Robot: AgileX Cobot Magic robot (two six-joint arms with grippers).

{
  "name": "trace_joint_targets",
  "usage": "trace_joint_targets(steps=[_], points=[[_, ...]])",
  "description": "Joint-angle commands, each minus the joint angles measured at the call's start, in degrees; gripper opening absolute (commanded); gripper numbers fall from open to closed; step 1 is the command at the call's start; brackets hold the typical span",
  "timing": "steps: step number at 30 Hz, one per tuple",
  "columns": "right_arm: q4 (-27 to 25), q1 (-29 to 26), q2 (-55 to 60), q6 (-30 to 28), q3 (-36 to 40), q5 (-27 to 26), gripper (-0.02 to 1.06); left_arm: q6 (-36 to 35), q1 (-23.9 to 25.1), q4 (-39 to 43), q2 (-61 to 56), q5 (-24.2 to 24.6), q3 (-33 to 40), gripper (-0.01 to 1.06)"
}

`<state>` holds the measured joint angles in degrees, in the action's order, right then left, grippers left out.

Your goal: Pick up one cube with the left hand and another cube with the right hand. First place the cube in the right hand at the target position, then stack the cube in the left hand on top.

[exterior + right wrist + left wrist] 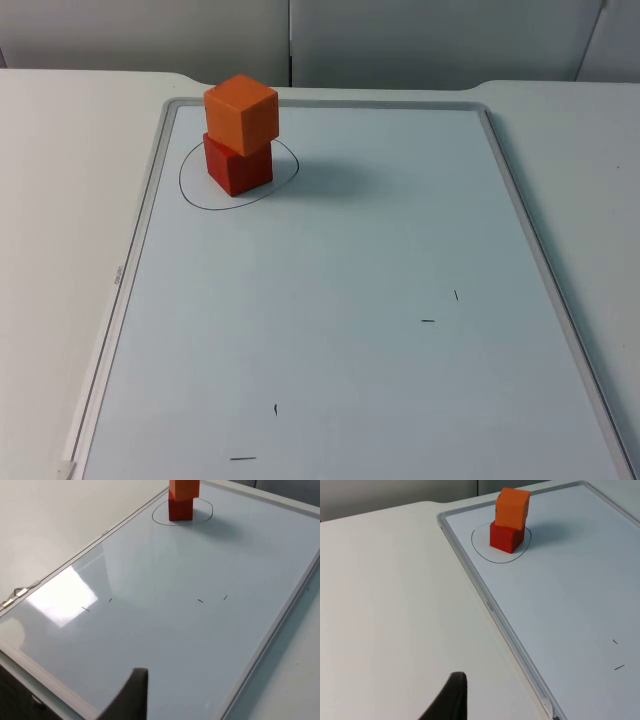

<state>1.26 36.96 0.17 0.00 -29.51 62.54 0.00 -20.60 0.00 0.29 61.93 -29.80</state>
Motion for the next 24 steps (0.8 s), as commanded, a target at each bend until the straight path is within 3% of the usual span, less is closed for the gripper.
trace_joint_targets(steps=[1,18,24], points=[[0.4,0.2,-0.2,0.0,0.4,-0.7,1.05,-0.4,-0.3,-0.4,-0.3,-0.2,0.4,1.05],[0.2,0.2,-0.2,0.0,0.4,-0.7,1.05,-0.4,-0.3,-0.4,-0.3,-0.2,0.4,1.05],[0.1,-7.0,-0.2,0.0,0.4,-0.7,1.05,-0.4,-0.3,-0.4,-0.3,-0.2,0.4,1.05]])
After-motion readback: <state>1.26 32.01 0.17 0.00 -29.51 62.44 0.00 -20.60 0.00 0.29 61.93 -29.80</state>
